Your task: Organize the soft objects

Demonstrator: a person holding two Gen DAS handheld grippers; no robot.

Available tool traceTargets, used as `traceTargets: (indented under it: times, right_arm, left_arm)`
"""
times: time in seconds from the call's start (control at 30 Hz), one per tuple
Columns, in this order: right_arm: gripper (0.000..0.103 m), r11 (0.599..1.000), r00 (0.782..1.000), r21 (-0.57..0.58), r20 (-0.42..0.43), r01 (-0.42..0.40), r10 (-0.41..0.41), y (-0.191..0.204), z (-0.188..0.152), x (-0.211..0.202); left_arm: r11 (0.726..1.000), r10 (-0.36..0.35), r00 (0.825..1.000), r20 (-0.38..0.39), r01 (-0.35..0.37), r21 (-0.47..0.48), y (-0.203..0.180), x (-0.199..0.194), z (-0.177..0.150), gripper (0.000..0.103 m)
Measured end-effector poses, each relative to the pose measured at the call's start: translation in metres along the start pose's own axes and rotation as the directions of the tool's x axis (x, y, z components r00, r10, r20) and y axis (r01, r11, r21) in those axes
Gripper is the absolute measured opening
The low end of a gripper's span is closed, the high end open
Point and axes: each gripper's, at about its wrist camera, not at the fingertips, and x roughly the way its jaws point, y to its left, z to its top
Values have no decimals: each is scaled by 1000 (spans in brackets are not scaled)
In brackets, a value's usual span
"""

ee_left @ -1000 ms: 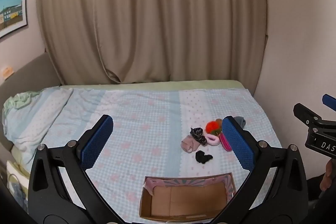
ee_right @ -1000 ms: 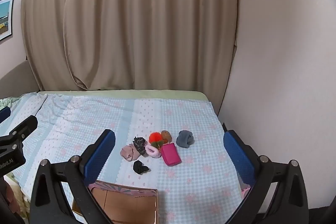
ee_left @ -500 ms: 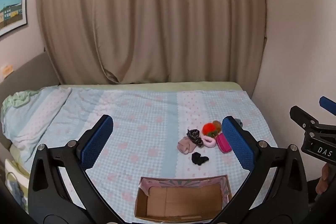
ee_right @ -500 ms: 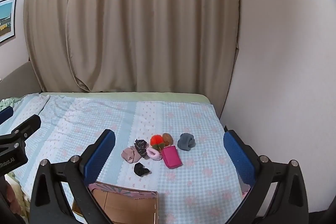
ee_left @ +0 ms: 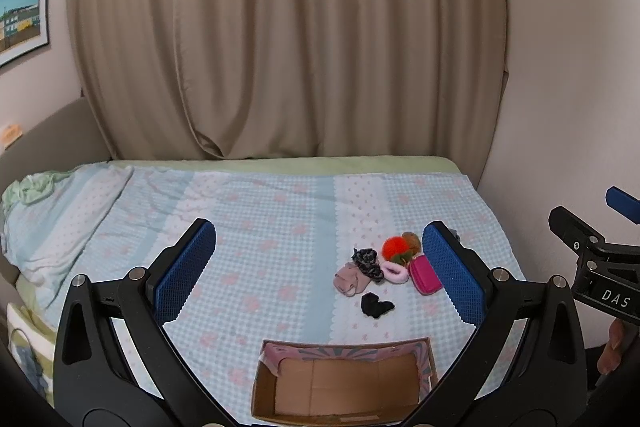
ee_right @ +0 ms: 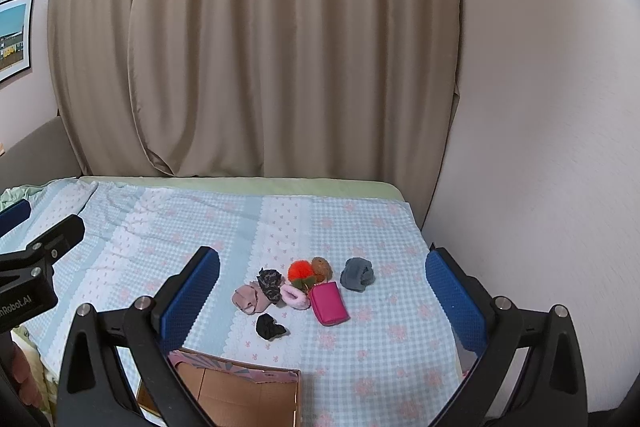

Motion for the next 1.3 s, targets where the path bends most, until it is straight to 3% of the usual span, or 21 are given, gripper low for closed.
traceTargets:
  times: [1.3]
  right_arm:
    - [103,1000,1000,2,8,-1,1,2,-3,1]
  left_arm:
    - [1000,-17,1000,-12,17,-6,-1,12,3,102]
